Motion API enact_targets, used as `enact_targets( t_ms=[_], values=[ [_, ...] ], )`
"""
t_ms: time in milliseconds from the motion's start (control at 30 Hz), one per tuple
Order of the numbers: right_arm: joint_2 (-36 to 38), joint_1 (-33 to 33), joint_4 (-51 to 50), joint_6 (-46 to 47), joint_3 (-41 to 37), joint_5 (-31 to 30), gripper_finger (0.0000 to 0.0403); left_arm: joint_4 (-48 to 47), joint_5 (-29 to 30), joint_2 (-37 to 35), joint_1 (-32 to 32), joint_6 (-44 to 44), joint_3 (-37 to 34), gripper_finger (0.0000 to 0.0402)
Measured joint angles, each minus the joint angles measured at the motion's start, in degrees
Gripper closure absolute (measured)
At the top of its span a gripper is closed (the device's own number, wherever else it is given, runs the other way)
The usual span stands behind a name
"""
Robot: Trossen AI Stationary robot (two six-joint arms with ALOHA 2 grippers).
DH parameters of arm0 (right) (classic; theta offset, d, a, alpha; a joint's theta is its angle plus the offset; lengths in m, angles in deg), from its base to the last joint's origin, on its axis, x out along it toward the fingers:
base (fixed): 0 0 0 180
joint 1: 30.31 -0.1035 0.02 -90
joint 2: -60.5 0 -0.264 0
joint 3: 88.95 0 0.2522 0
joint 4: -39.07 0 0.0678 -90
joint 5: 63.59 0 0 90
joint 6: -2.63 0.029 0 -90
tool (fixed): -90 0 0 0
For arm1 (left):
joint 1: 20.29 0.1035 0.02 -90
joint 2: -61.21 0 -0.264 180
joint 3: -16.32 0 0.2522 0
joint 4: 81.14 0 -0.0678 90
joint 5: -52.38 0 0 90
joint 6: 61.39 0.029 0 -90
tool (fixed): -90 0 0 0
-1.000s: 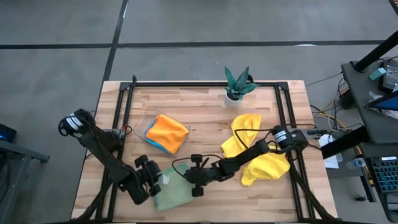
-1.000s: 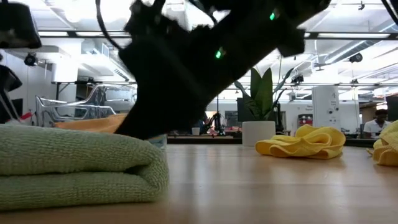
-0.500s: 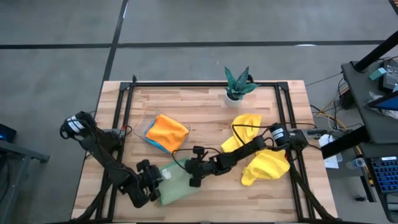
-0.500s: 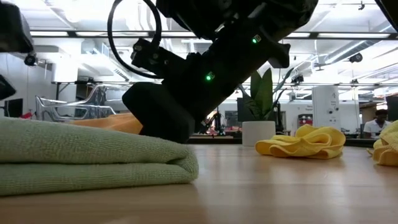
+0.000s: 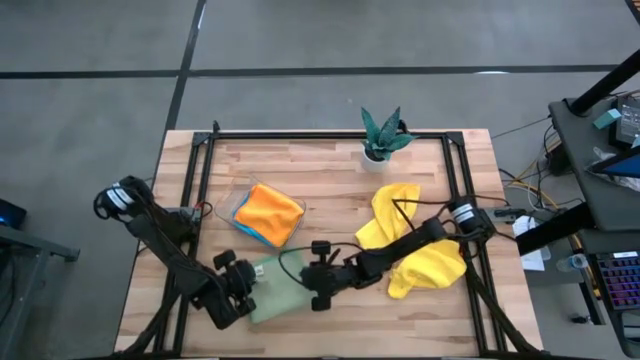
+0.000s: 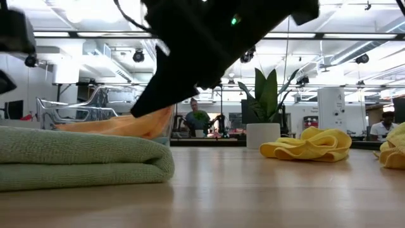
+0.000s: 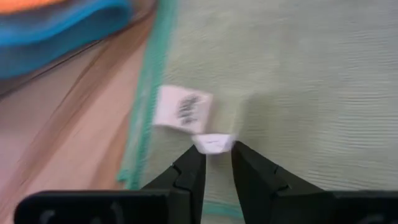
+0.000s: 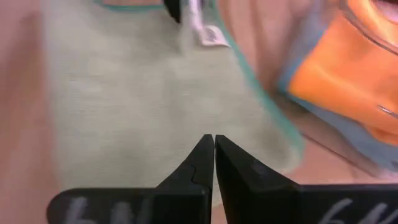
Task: Fold microfiber towels
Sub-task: Fold the green microfiber cloth
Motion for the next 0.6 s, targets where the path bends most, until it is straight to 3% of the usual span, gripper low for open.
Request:
enact_targets(
  t_ms=[233, 333, 467, 600],
  values=[
    [0.1, -2.6, 1.1, -0.3, 0.0, 9.3, 0.0394, 0.1, -0.3, -2.3, 0.0, 3.7, 4.1, 0.0339],
    [0.1, -3.5, 1.6, -0.1, 0.0, 10.2, 0.0394, 1.1, -0.5, -2.6, -0.1, 4.2, 5.9, 0.0339],
    [0.1, -3.6, 1.3, 1.4, -0.1, 10.1, 0.0394, 11.6, -1.1, -1.6, -0.7, 11.5, 6.6, 0.0339],
    [0.1, -2.9, 0.1, 9.4, -0.1, 7.0, 0.0394, 21.1, -1.3, 1.2, -1.1, 16.9, 5.9, 0.0339]
  ],
)
